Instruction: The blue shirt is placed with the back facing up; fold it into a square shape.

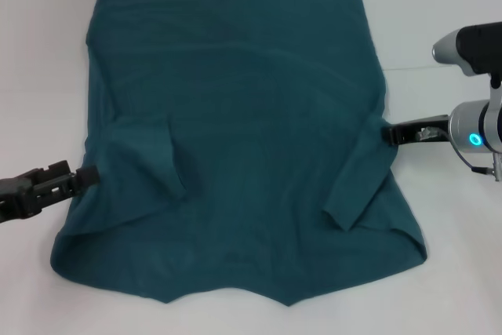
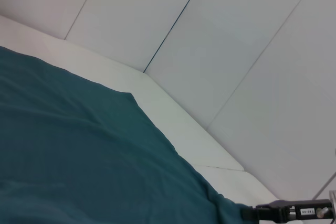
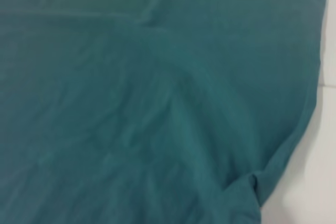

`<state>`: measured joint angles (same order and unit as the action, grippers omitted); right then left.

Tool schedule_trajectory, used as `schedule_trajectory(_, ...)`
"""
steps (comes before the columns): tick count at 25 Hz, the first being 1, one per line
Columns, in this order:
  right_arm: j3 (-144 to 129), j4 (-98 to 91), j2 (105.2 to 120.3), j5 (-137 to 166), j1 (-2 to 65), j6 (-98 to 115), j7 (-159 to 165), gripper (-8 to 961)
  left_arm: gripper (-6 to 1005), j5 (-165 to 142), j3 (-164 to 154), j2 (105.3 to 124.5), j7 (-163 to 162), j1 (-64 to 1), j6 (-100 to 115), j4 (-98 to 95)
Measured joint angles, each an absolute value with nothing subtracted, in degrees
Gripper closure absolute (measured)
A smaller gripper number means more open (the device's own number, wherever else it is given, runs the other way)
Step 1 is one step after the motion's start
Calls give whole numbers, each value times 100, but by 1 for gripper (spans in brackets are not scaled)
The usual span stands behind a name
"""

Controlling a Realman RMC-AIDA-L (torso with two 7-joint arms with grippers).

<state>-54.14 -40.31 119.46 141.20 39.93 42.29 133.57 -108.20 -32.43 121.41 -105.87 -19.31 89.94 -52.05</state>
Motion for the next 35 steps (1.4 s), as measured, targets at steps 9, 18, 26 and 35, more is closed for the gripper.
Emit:
schedule_trajectory(9, -5439, -4206, 11952, 13724, 4140, 4435, 13367, 909, 111, -10820, -3243, 12126, -10592, -1984, 8951, -5194)
schedule_trajectory(18, -5461, -4004, 11972, 13248, 4399, 4347, 13348, 898, 112, -10832, -3267, 12120, -10600, -2012, 8863, -5180)
schedule_trajectory(26, -5509, -3540, 11968, 13058, 4701, 4102, 13282, 738, 112, -10920, -3295, 12120, -10599, -2021, 8814, -5176)
schedule_trajectory(35, -5606, -3540, 11965, 13070, 4708, 3967, 13279, 441, 111, -10963, -3296, 12131, -10557, -2011, 8823, -5176)
